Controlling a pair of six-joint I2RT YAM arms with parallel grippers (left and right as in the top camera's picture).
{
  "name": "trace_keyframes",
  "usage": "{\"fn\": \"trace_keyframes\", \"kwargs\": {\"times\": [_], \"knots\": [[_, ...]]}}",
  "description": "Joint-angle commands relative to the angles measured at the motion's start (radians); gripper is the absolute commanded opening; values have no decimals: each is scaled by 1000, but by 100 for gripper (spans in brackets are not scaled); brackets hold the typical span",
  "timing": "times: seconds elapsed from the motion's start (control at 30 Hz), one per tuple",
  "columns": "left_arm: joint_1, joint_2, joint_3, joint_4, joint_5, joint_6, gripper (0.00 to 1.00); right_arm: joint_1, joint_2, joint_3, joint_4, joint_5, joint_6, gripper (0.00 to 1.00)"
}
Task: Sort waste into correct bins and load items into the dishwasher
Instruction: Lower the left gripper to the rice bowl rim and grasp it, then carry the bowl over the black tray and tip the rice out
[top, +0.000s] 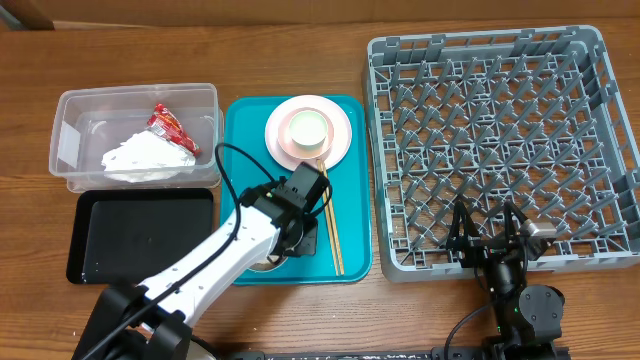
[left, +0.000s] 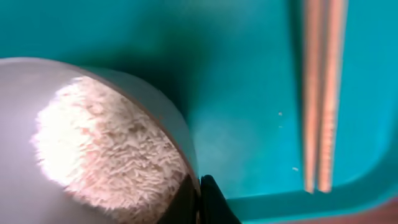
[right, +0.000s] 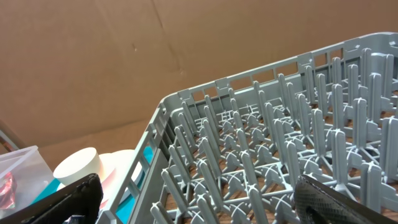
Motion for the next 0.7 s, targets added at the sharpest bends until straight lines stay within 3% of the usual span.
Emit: {"fn": "trace_keyframes", "kwargs": {"times": [0.0,0.1,0.23,0.33,0.67], "knots": [[32,-9,164,-80,36,60,4,0,-9,-11,7,-6,-3,100],[94,-9,274,-177,68,119,4,0,-9,-11,7,-6,-3,100],[290,-9,375,-241,290,249,4,0,-9,-11,7,-6,-3,100],[483,-9,376,-266,515,368,4,0,-9,-11,7,-6,-3,100],[951,-9,364,-327,907,579,4,0,-9,-11,7,-6,-3,100]]}}
